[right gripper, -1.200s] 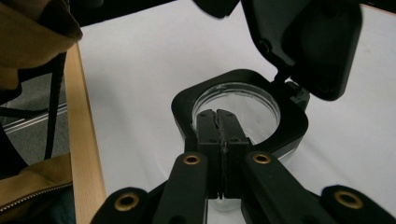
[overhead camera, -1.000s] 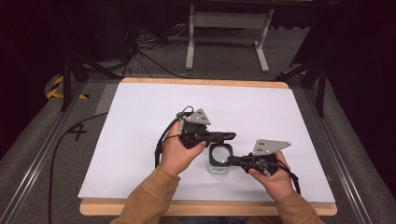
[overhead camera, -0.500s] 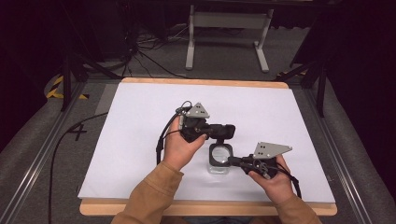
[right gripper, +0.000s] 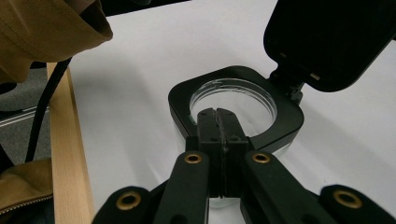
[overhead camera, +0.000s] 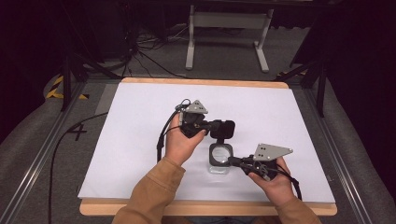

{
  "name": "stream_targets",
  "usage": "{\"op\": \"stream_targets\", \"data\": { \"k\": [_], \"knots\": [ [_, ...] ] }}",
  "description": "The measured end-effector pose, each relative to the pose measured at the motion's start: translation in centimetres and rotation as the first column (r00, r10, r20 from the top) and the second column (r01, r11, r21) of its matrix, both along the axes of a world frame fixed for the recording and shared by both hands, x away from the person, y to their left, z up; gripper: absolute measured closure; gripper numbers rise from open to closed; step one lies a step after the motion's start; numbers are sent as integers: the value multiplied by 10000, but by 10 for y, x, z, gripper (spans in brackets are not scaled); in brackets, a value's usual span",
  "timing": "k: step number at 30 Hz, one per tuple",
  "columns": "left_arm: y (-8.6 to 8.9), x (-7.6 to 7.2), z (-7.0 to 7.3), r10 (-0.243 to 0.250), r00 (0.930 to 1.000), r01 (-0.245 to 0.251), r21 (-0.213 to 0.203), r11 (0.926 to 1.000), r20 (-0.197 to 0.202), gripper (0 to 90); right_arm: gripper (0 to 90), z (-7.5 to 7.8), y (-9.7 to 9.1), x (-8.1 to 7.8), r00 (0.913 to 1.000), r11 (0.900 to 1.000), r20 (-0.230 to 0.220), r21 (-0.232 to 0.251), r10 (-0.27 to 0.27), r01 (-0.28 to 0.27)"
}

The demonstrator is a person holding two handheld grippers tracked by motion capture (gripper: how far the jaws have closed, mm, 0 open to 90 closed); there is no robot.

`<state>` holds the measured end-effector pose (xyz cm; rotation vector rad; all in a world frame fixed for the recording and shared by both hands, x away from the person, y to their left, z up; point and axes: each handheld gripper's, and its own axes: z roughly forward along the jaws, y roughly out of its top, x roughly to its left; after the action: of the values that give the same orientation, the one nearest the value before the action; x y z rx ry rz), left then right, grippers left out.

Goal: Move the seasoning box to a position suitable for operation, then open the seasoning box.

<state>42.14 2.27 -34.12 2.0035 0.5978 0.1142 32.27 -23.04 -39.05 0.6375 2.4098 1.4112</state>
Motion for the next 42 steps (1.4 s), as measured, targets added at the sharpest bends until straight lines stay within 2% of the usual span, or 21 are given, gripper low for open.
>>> {"op": "stream_targets", "data": {
  "k": [7, 11, 18, 19, 21, 24, 26, 30, 34, 35, 39, 42],
  "knots": [
    [1, 0, 0, -18, 10000, 18, -33, 10000, 14, 896, 900, 0, 1, -1, 9998, 9999, 222, -131, 11, -8],
    [0, -2, 1, -57, 10000, 57, -38, 10000, -41, 894, 900, 0, 1, -1, 9999, 9999, 170, -108, -2, 4],
    [4, -12, 10, -634, 9980, 634, -87, 9979, -17, 832, 884, 1, -1, -1, 9999, 10000, -115, -19, -24, 24],
    [6, -14, 13, -798, 9968, 798, -15, 9968, -88, 809, 771, 3, -2, -1, 9998, 10000, -219, 27, -26, 26],
    [8, -20, 18, -1214, 9925, 1219, 290, 9921, -157, 768, 735, 7, -4, -2, 9999, 9991, -139, 424, 76, -70],
    [15, -29, 26, -1311, 9914, 1308, 872, 9876, -23, 734, 713, 16, -11, 0, 10000, 9991, 29, 425, -46, 45],
    [22, -35, 30, -1171, 9931, 1161, 1047, 9877, 29, 711, 700, 22, -17, 3, 9997, 9987, 13, 441, -250, 249],
    [36, -41, 32, -748, 9972, 743, 1019, 9920, 3, 675, 678, 29, -28, 9, 9988, 9971, -75, 580, -483, 487],
    [59, -45, 30, -258, 9992, 290, 1144, 9930, -291, 642, 635, 36, -37, 18, 9973, 9949, -229, 715, -698, 713],
    [67, -47, 30, -46, 9991, 99, 1224, 9924, -432, 635, 627, 37, -39, 20, 9972, 9951, -247, 677, -709, 724],
    [86, -49, 25, 455, 9973, -372, 1375, 9898, -580, 633, 605, 40, -46, 30, 9941, 9930, -381, 560, -1019, 1039],
    [98, -52, 21, 805, 9943, -707, 1329, 9886, -704, 631, 596, 43, -51, 37, 9908, 9906, -449, 449, -1274, 1294]
  ]
}}
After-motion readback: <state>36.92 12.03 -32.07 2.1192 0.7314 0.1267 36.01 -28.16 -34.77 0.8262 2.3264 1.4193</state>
